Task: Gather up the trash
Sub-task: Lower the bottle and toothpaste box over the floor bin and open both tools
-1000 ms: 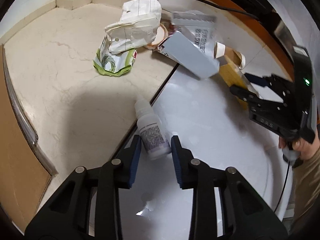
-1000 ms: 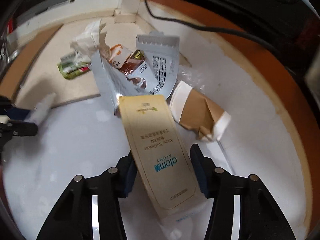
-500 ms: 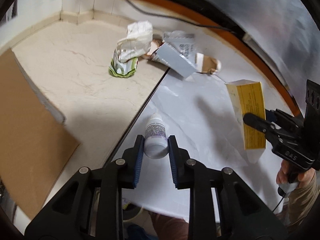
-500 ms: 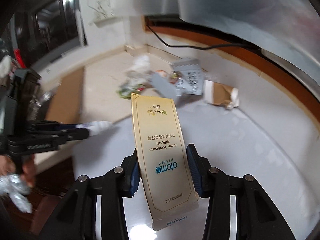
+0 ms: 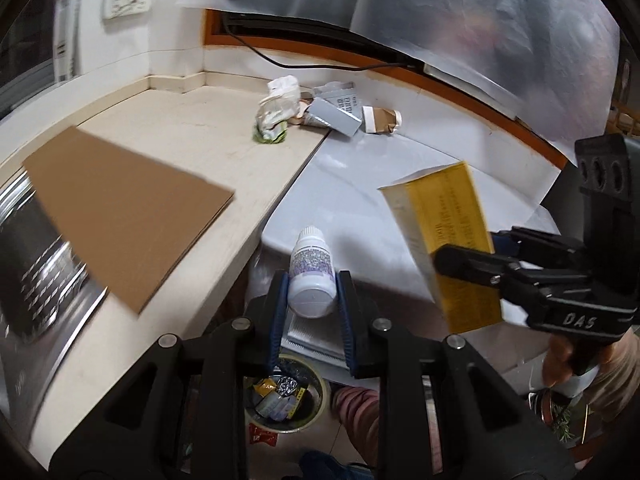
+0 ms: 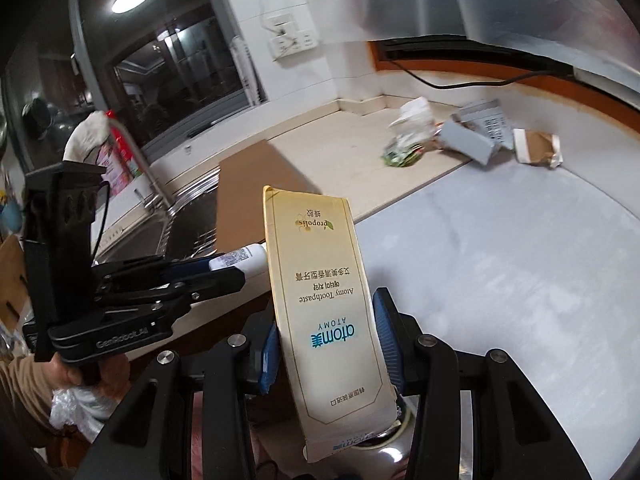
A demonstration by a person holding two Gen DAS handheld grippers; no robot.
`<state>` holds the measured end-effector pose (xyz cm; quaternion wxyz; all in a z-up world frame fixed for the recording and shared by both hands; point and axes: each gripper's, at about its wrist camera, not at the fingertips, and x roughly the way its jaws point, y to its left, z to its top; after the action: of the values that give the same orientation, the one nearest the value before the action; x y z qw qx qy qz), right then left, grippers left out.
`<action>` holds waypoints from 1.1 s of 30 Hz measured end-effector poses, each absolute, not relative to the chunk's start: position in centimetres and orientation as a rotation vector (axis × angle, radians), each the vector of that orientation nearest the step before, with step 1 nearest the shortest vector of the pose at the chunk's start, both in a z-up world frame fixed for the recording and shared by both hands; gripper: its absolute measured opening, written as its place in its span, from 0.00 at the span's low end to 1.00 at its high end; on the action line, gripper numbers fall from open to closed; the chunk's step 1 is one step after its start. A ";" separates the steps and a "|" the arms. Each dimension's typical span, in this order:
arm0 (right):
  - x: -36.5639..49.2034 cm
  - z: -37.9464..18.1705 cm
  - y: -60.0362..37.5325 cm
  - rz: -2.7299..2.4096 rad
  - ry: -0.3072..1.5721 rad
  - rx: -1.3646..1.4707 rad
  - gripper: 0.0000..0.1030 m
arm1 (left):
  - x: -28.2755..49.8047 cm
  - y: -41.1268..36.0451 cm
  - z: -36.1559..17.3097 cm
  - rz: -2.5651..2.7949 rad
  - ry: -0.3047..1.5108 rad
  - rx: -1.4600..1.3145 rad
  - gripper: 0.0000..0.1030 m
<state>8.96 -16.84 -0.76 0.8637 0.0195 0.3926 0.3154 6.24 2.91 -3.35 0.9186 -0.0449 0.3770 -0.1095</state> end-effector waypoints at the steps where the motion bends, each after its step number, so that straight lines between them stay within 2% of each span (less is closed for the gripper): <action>1: 8.0 -1.2 -16.2 0.665 0.816 0.037 0.41 | 5.1 3.3 -3.8 -0.212 0.762 -0.095 0.20; 6: 4.9 -4.5 -14.1 0.655 0.820 0.014 0.41 | 1.0 4.1 -7.2 -0.163 0.745 -0.105 0.20; 13: 3.5 -11.3 -11.7 0.653 0.958 -0.037 0.41 | -1.4 3.9 -12.3 -0.143 0.813 -0.115 0.20; 19: 3.6 -16.3 -11.1 0.610 1.042 -0.037 0.41 | -0.9 4.3 -15.2 -0.125 0.850 -0.125 0.20; 33: 5.9 -24.6 -9.4 0.547 1.113 -0.073 0.41 | 2.1 3.6 -22.4 -0.116 0.944 -0.075 0.20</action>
<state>5.94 -9.41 -24.56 0.8132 -0.0341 0.5214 0.2563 2.13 3.59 -22.40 0.8884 -0.0363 0.4542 -0.0557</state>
